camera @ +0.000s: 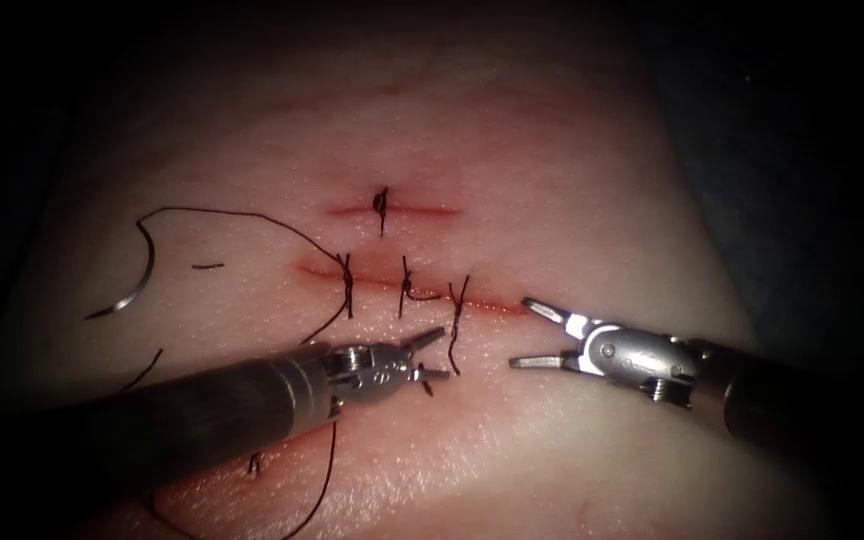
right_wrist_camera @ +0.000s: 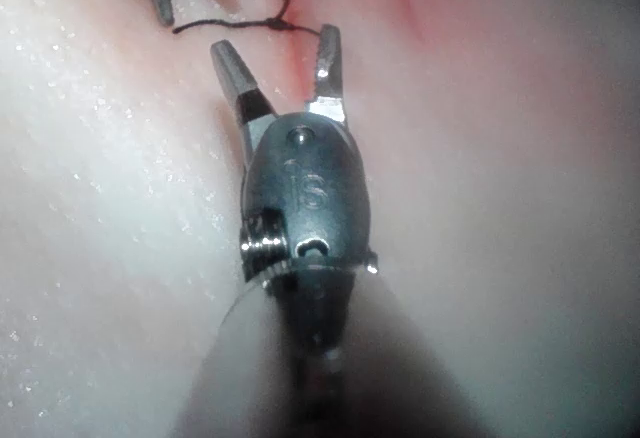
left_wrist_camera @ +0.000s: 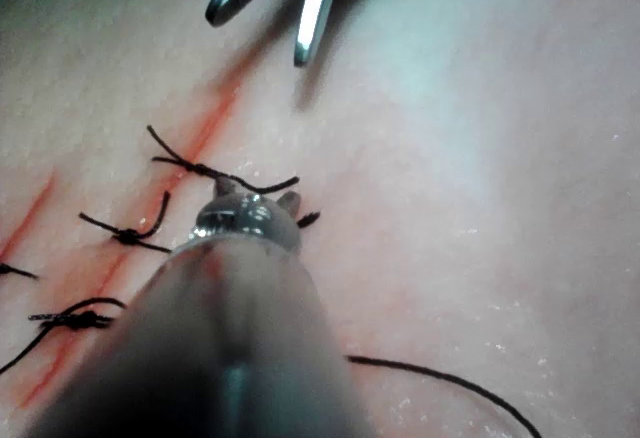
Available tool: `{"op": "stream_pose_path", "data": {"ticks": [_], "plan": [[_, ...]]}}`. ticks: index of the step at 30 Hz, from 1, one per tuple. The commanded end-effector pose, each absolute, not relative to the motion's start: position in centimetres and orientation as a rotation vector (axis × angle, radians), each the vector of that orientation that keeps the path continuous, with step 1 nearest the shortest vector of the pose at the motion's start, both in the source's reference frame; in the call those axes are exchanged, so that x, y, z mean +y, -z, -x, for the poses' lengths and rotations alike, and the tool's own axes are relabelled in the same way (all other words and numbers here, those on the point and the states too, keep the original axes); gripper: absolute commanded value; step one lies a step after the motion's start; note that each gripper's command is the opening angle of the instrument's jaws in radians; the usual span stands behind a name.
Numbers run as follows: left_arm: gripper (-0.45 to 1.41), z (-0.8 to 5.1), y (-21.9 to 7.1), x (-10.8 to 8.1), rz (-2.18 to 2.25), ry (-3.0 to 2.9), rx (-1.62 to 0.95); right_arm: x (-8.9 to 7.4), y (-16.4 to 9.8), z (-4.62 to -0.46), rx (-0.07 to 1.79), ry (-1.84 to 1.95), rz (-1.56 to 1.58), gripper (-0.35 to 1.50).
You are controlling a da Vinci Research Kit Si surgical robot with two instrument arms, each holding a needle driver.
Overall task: Wound Closure
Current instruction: Grab the remaining knot tail with the left grasper.
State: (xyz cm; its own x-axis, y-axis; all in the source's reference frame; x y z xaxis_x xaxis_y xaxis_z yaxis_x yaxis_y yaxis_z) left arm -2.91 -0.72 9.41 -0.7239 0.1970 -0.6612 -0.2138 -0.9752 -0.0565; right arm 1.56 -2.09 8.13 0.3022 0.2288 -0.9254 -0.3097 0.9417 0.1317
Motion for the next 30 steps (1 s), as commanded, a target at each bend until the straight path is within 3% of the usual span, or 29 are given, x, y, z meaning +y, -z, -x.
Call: {"op": "stream_pose_path", "data": {"ticks": [1,21,23,26,30], "plan": [[0.15,2.98,-9.47,-0.7,1.035,-2.732,0.035,-2.06,-8.19,-1.64,1.215,-0.354,0.08,1.09],[0.12,3.11,-9.43,-0.72,1.096,-2.818,0.06,-2.04,-8.25,-1.66,1.212,-0.352,0.082,1.09],[-0.03,3.1,-9.46,-0.73,1.086,-2.829,0.045,-2.04,-8.25,-1.67,1.212,-0.353,0.082,1.09],[-0.45,3.12,-9.49,-0.75,1.064,-2.851,0.008,-2.05,-8.25,-1.68,1.211,-0.353,0.083,1.09],[-0.45,3.13,-9.5,-0.77,1.104,-2.877,-0.1,-2.04,-8.25,-1.69,1.211,-0.354,0.083,1.08]]}}
